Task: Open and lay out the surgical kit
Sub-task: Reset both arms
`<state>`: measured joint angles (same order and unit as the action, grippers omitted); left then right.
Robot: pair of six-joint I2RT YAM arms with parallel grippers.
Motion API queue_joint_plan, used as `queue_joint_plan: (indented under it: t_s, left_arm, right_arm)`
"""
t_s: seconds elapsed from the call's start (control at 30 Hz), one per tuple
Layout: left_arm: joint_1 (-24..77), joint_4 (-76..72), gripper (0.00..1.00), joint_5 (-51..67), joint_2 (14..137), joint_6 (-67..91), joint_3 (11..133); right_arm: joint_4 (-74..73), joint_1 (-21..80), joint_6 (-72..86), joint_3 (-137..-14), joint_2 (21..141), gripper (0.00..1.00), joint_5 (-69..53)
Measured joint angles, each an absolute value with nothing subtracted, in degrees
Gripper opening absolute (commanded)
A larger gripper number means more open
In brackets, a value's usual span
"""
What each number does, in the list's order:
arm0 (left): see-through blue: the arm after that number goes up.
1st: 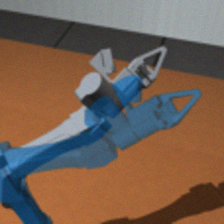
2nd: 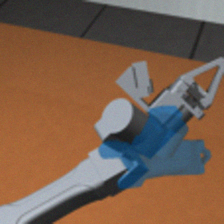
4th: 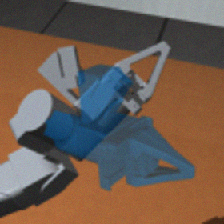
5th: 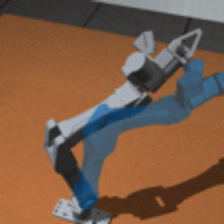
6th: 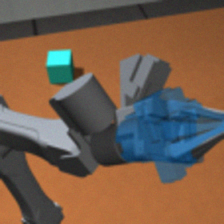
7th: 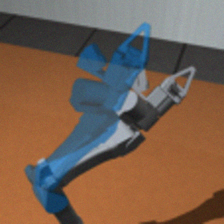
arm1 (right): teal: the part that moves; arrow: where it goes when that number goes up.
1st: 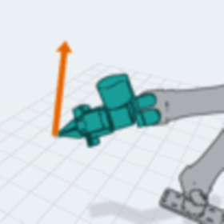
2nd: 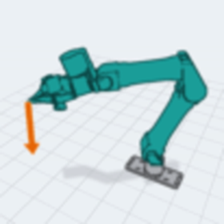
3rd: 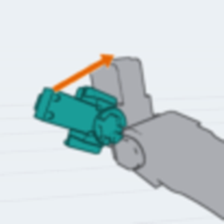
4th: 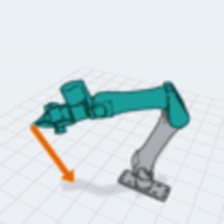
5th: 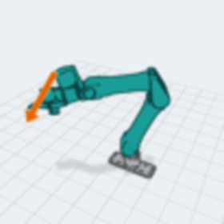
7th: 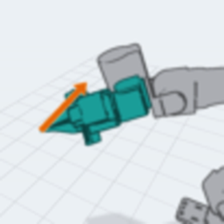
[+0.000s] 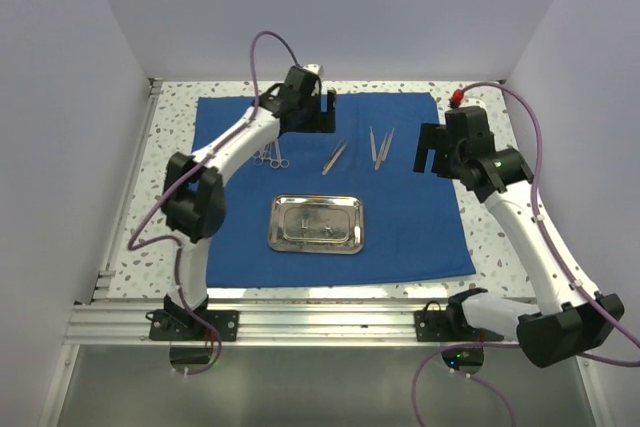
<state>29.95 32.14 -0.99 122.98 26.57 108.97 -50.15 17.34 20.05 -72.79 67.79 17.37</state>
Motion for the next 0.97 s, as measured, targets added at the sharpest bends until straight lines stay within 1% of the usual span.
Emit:
queue_joint_plan:
  t_s: [0.1,0.17,0.3,0.43,0.63,0.83,0.9,0.97]
  left_arm:
    - [29.89,32.12,0.92,-3.05,110.8,24.69,100.57]
    - [29.93,31.22,0.94,-4.6,101.12,23.42,93.27]
    - [30.04,30.59,0.97,-8.91,82.11,21.1,79.53]
    - [29.61,30.46,0.97,-12.23,70.63,19.66,71.31]
    - [29.26,31.24,0.97,-13.87,68.75,19.2,67.61]
    - [29.26,32.14,0.97,-14.85,68.77,18.83,67.55]
    - [29.26,32.14,0.97,-15.18,68.75,18.81,67.55]
    - [29.26,32.21,0.97,-15.55,68.75,18.81,67.55]
  right_arm:
    - [-49.5,17.34,20.08,-73.34,66.0,0.98,16.8]
    - [-48.53,17.34,20.14,-72.58,63.53,0.98,16.82]
    - [-44.97,17.34,20.6,-66.54,55.18,0.98,16.71]
    - [-44.31,17.34,21.1,-63.61,50.28,0.98,16.45]
    - [-44.25,17.34,21.78,-63.59,49.76,0.98,16.47]
    - [-44.77,17.34,21.69,-63.55,48.69,0.99,16.47]
    - [-45.01,17.34,21.41,-63.55,48.18,0.95,16.08]
    - [-45.01,17.34,20.6,-63.55,47.55,0.95,14.61]
